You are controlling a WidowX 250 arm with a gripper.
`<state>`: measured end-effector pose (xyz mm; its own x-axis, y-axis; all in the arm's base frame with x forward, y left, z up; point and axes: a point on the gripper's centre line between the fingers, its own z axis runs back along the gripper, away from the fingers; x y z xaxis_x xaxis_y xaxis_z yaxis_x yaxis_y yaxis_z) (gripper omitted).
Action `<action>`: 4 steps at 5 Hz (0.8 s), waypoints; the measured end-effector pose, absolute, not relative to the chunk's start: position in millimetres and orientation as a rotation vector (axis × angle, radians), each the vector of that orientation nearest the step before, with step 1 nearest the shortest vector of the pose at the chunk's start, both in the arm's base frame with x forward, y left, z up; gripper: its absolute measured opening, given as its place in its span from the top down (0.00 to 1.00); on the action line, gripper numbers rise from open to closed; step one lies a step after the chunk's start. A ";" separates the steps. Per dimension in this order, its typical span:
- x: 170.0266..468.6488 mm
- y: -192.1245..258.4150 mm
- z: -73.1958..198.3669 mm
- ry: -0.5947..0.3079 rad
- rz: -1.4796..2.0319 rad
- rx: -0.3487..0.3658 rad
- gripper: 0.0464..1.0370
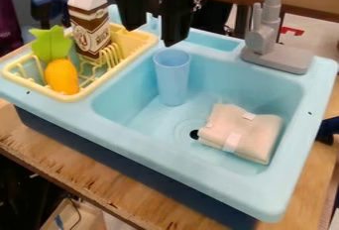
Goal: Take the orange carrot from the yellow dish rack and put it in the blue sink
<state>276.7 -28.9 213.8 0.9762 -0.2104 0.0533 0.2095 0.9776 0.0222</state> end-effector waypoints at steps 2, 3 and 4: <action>270.3 -4.9 200.0 -0.028 -0.150 -0.006 0.03; 261.5 16.5 208.4 -0.058 -0.092 0.006 0.03; 254.5 43.7 203.9 -0.035 0.023 0.057 0.03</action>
